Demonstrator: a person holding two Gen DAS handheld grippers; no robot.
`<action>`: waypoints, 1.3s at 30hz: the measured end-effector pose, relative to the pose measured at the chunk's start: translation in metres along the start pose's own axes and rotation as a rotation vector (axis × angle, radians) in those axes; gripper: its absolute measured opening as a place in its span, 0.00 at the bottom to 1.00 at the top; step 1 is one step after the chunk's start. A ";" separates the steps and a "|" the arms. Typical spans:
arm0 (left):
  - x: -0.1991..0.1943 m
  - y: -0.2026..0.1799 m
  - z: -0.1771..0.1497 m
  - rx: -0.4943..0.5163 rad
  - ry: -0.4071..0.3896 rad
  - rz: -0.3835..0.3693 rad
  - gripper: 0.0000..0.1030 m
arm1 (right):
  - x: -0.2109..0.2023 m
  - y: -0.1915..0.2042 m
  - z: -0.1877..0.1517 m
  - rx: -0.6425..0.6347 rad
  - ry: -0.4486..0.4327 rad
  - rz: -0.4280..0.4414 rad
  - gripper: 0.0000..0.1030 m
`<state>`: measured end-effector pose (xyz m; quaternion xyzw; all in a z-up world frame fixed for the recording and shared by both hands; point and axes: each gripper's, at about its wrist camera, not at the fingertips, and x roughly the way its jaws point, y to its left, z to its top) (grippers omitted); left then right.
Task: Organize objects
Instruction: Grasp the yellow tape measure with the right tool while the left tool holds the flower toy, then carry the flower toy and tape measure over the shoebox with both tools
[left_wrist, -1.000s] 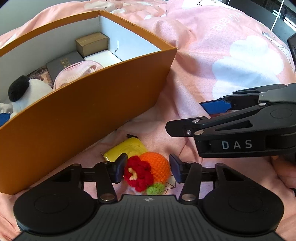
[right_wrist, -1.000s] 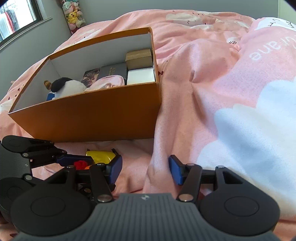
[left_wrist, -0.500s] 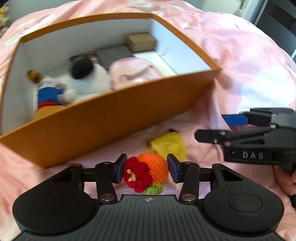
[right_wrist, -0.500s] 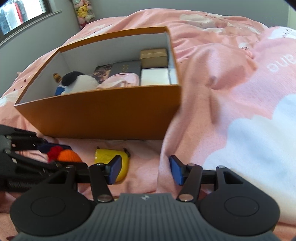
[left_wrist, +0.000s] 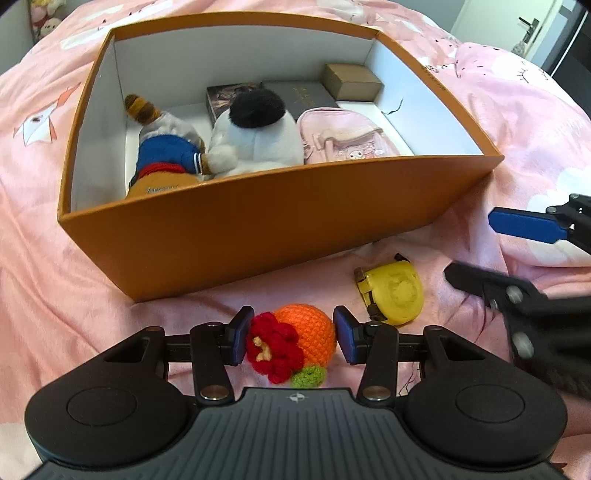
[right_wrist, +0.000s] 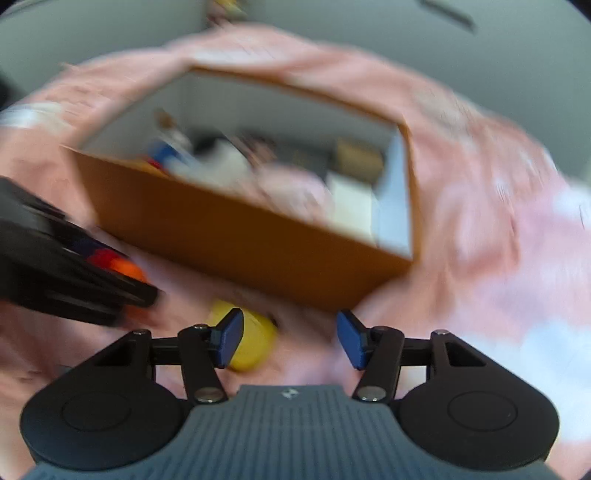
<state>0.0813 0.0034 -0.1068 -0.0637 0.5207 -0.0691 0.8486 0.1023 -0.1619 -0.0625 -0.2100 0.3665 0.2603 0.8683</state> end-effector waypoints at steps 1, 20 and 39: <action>0.001 0.001 0.000 -0.006 0.003 -0.002 0.52 | -0.003 0.003 0.004 -0.006 -0.008 0.043 0.57; 0.001 0.009 -0.003 -0.037 -0.010 -0.012 0.52 | 0.089 -0.022 -0.021 0.298 0.227 0.229 0.57; -0.084 -0.010 0.019 0.044 -0.264 -0.106 0.52 | -0.025 -0.032 0.010 0.197 -0.034 0.219 0.57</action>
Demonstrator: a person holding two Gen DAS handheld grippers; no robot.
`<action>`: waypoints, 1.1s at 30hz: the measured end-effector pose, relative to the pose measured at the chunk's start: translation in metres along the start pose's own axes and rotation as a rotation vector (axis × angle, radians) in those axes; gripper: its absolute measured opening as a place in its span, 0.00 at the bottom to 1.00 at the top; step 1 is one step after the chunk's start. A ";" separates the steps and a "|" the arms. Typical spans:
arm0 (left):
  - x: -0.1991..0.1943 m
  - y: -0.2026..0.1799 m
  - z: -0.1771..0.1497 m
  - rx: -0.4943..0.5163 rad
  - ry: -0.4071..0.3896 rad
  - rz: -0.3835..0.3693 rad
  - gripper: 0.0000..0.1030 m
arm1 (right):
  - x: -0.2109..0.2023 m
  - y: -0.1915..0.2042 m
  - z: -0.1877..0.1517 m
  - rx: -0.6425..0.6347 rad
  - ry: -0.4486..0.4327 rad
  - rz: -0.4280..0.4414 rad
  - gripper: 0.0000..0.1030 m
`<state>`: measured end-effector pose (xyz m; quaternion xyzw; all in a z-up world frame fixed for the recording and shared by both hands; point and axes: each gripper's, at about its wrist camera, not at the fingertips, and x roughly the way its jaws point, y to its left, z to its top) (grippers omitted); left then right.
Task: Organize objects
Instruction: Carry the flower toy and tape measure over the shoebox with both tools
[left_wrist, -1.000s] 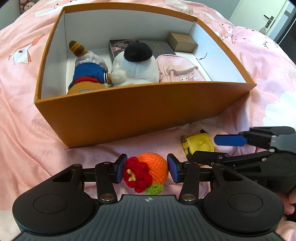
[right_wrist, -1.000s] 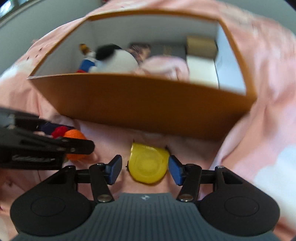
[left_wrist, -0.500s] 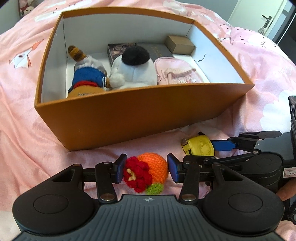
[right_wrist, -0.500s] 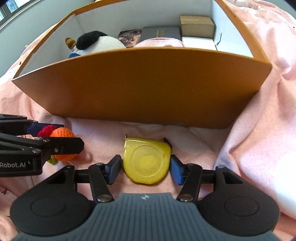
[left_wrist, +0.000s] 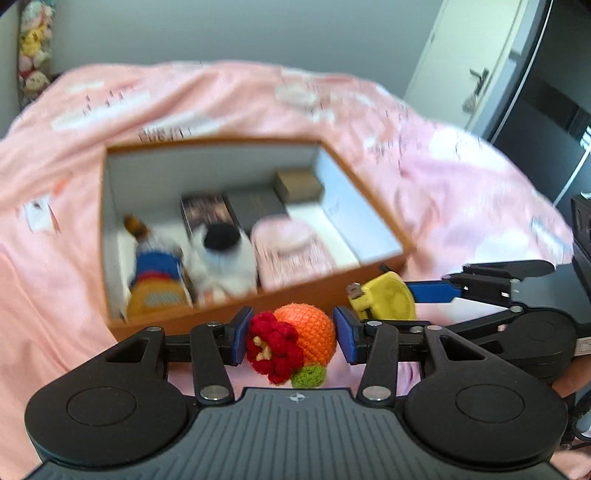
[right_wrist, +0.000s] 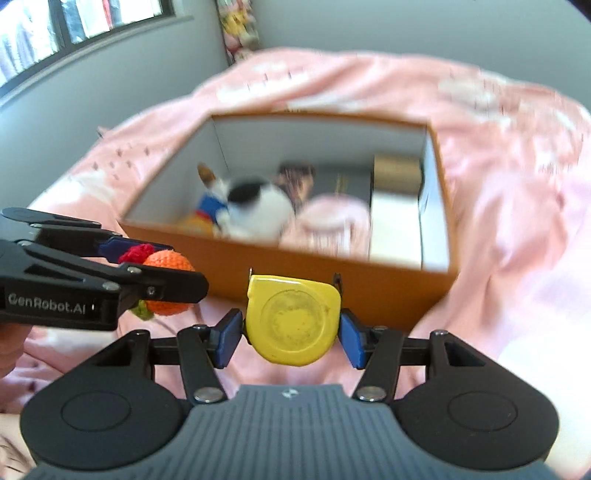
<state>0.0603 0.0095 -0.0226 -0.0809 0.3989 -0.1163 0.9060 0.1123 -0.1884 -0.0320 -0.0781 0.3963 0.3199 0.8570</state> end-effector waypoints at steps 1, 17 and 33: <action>-0.003 0.002 0.004 -0.007 -0.016 0.007 0.52 | -0.006 0.000 0.005 -0.003 -0.018 0.009 0.57; 0.006 0.063 0.076 0.106 -0.049 0.184 0.52 | 0.044 0.007 0.117 -0.104 -0.093 0.106 0.57; 0.098 0.068 0.094 0.519 0.152 0.230 0.53 | 0.158 -0.029 0.164 0.148 0.057 0.210 0.57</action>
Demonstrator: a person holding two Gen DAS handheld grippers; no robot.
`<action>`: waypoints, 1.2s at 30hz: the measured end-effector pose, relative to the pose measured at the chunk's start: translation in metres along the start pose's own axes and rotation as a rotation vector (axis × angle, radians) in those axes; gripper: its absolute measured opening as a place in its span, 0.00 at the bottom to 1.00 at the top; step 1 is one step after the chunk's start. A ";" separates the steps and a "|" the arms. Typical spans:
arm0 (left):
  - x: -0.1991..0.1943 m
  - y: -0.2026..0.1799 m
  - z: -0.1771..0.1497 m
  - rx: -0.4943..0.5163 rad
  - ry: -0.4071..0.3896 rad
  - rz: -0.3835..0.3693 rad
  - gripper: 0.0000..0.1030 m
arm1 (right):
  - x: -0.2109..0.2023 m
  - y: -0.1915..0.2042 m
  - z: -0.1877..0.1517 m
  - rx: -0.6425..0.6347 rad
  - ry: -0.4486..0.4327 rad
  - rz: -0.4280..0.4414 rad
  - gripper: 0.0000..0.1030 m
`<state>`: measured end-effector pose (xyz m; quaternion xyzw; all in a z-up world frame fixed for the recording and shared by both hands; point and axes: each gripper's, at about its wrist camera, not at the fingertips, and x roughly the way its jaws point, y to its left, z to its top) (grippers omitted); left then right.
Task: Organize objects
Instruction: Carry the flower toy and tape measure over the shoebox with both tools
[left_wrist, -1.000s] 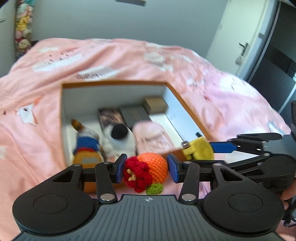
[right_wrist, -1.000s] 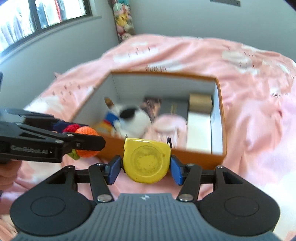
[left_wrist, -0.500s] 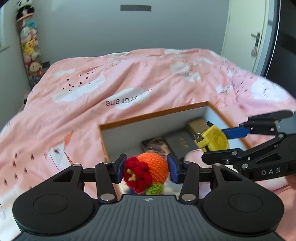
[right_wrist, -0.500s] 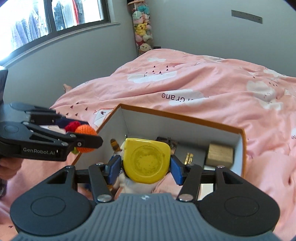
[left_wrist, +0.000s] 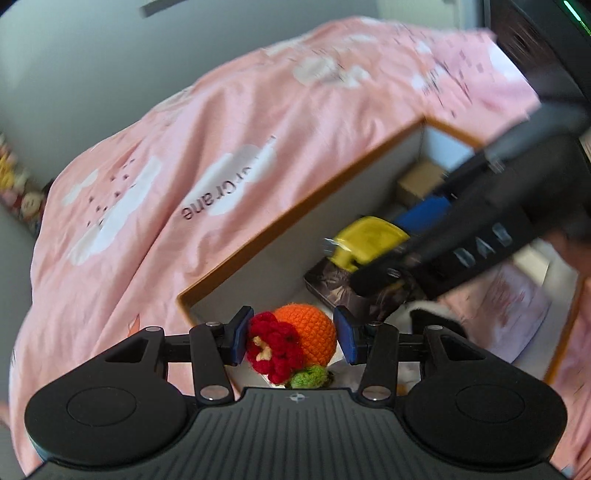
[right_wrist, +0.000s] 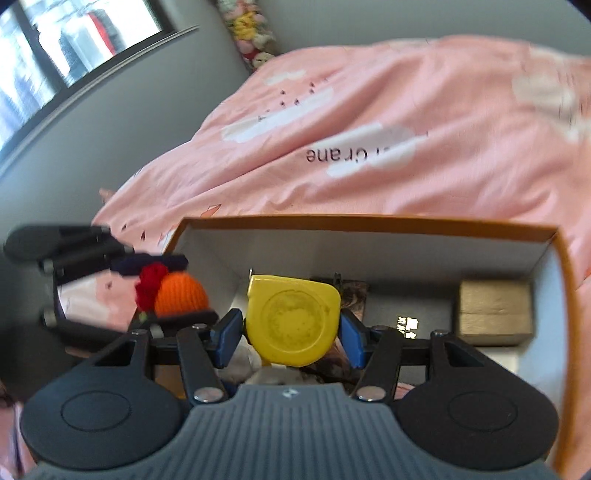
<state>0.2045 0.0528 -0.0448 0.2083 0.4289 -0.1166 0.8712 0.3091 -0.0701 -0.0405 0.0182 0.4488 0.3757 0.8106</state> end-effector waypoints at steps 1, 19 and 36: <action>0.006 -0.002 0.001 0.029 0.015 -0.006 0.53 | 0.005 -0.002 0.002 0.018 0.004 0.012 0.57; 0.020 -0.012 -0.027 0.187 0.017 0.026 0.67 | 0.068 -0.002 0.011 0.117 0.119 0.099 0.57; -0.027 -0.021 -0.065 0.011 -0.066 0.011 0.69 | 0.063 0.004 0.008 0.111 0.134 0.095 0.57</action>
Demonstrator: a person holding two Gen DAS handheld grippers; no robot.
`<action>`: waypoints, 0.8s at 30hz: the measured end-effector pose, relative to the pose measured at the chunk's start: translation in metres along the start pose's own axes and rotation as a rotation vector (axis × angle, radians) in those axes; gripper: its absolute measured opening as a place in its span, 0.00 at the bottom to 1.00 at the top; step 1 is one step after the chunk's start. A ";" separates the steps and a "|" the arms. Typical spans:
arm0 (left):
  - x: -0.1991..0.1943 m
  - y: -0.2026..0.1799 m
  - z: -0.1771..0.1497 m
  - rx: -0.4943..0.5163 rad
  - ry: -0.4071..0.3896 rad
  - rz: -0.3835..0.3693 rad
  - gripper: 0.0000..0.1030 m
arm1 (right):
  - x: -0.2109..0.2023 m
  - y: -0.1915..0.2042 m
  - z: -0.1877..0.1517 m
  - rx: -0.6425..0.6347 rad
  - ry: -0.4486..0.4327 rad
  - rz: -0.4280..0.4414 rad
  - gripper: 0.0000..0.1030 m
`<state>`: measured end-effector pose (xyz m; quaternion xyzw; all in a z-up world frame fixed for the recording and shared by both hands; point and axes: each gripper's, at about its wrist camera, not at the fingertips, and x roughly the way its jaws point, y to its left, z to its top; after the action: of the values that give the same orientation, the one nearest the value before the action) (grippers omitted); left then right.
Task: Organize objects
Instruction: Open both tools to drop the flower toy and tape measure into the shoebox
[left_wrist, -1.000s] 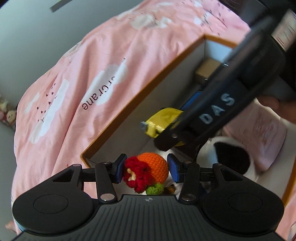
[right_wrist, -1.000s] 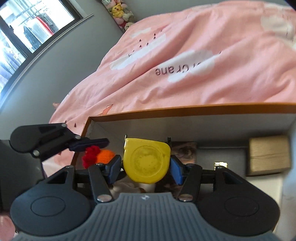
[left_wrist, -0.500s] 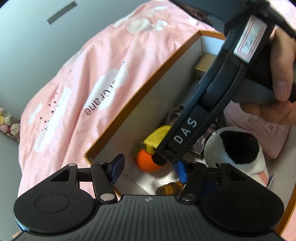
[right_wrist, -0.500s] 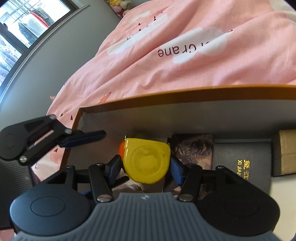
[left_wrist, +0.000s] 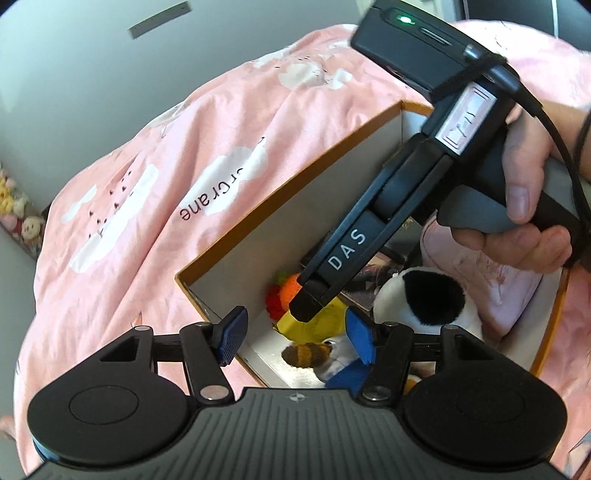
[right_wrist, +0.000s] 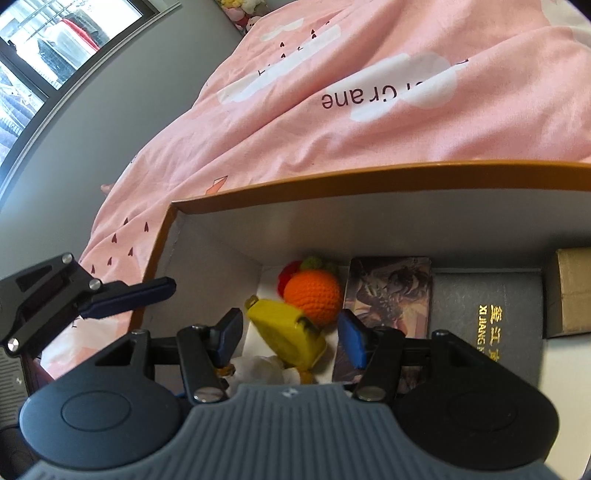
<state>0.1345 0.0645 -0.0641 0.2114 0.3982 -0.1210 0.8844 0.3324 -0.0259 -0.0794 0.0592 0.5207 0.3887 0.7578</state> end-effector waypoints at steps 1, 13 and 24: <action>-0.002 0.000 -0.001 -0.021 -0.004 0.002 0.69 | -0.001 0.000 0.000 0.004 0.001 0.005 0.57; -0.041 -0.024 -0.012 -0.270 -0.043 0.110 0.69 | -0.048 0.022 -0.018 -0.147 -0.096 -0.091 0.58; -0.072 -0.011 0.036 -0.485 -0.208 0.160 0.77 | -0.134 0.044 -0.062 -0.253 -0.312 -0.230 0.77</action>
<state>0.1070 0.0412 0.0089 0.0109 0.3047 0.0271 0.9520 0.2367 -0.1019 0.0141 -0.0368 0.3475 0.3480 0.8699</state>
